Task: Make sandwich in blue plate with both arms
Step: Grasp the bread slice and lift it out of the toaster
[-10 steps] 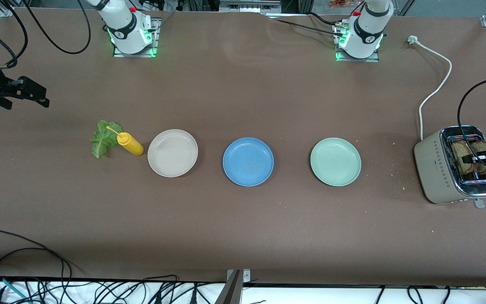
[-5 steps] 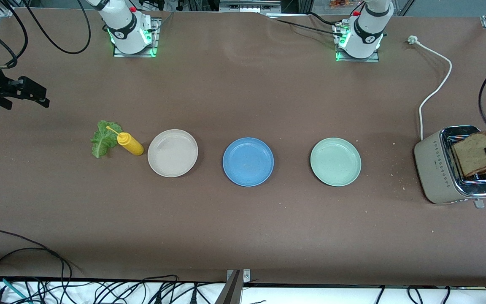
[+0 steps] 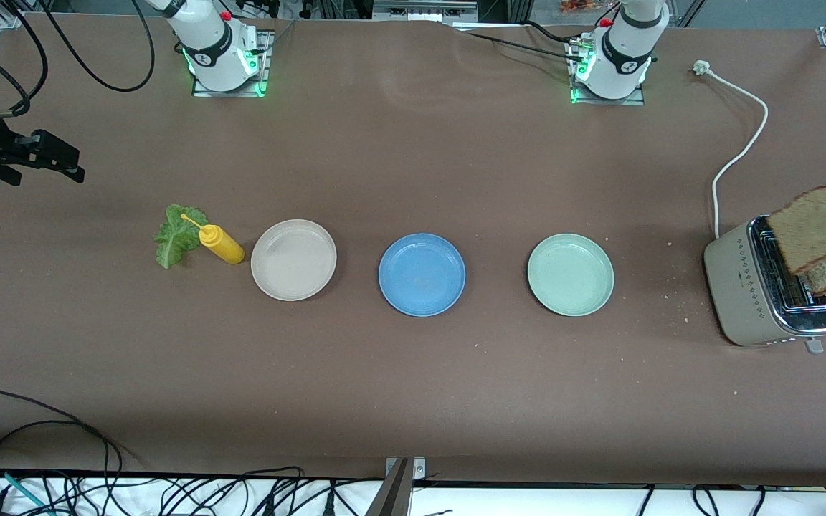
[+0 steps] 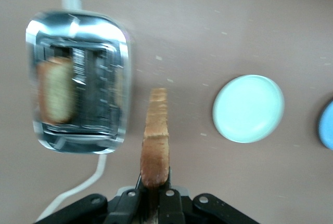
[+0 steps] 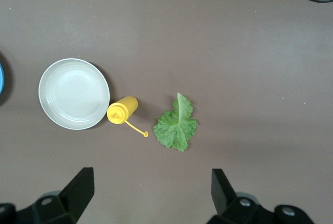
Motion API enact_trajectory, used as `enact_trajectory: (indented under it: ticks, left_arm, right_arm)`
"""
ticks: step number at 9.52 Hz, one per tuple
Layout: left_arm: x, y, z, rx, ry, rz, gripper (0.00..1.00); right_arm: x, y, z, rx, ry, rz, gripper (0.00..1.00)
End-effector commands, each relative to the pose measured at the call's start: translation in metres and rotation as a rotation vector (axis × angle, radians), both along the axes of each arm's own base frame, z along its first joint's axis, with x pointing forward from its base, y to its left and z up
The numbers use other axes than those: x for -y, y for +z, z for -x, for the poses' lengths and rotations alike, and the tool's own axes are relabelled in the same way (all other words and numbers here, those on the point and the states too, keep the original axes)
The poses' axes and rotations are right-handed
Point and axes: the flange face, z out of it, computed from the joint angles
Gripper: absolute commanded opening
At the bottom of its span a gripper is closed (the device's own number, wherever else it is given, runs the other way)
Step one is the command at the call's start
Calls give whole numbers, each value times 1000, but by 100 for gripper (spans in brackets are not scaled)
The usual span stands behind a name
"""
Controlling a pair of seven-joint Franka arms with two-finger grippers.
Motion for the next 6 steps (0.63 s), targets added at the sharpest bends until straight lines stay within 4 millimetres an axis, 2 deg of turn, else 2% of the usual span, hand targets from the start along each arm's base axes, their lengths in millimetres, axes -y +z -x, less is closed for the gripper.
enact_trajectory:
  ticks: [1,3,6]
  left_arm:
    - [96,-14,-7,-102,151,149,0]
    - [175,-29,-10,-156,229,204,0]
    - [295,-69,-9,-103,370,292,0]
  right_arm:
    - [-2,2,4,-3,-13,-9,100]
    - [-2,2,4,-3,-11,-9,100]
    - [-2,2,4,-2,-10,-9,100]
